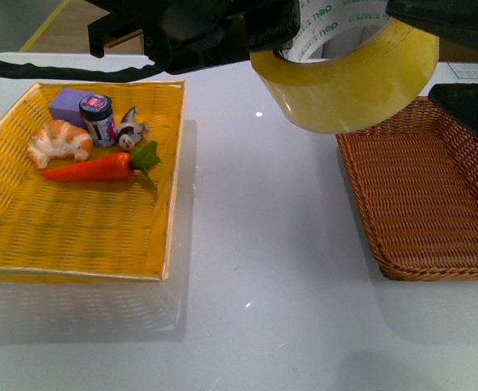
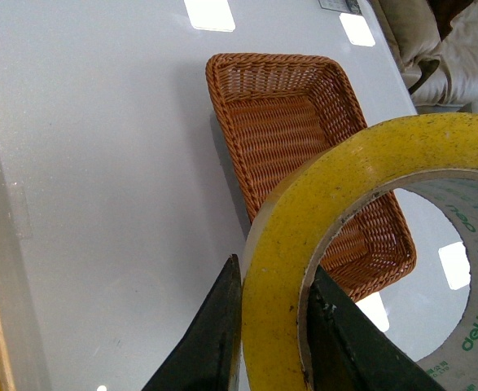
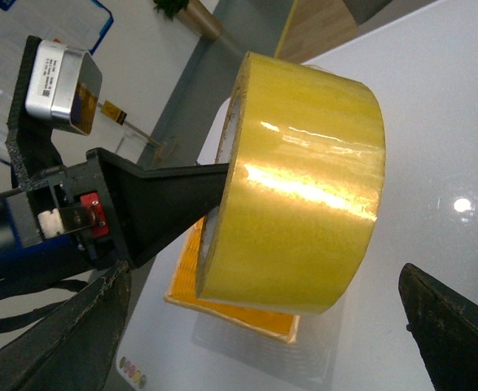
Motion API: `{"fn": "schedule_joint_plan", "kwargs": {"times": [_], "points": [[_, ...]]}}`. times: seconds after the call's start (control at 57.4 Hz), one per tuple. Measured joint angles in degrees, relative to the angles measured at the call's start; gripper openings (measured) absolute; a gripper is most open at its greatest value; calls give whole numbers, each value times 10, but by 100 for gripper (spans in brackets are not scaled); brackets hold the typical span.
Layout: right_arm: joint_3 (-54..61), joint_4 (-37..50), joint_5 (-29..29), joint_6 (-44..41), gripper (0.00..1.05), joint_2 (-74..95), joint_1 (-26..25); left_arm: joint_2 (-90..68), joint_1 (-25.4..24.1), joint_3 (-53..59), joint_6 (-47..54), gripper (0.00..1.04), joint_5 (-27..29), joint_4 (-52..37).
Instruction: Move tape to another basket
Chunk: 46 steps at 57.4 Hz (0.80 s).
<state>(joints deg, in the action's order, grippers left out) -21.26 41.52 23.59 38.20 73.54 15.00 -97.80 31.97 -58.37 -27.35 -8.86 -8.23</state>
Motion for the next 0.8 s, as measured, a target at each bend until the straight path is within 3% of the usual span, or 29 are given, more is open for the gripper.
{"fn": "schedule_joint_plan", "kwargs": {"times": [0.383,0.644,0.801], "points": [[-19,25,-12,0,95,57,8,1,-1,0,-7,15,-24,11],[-24,45,-17,13,56,67,11,1,-1,0,-9,15,-32,15],[-24,47,-18,32,50,67,11,1,-1,0,-9,15,-34,15]]}}
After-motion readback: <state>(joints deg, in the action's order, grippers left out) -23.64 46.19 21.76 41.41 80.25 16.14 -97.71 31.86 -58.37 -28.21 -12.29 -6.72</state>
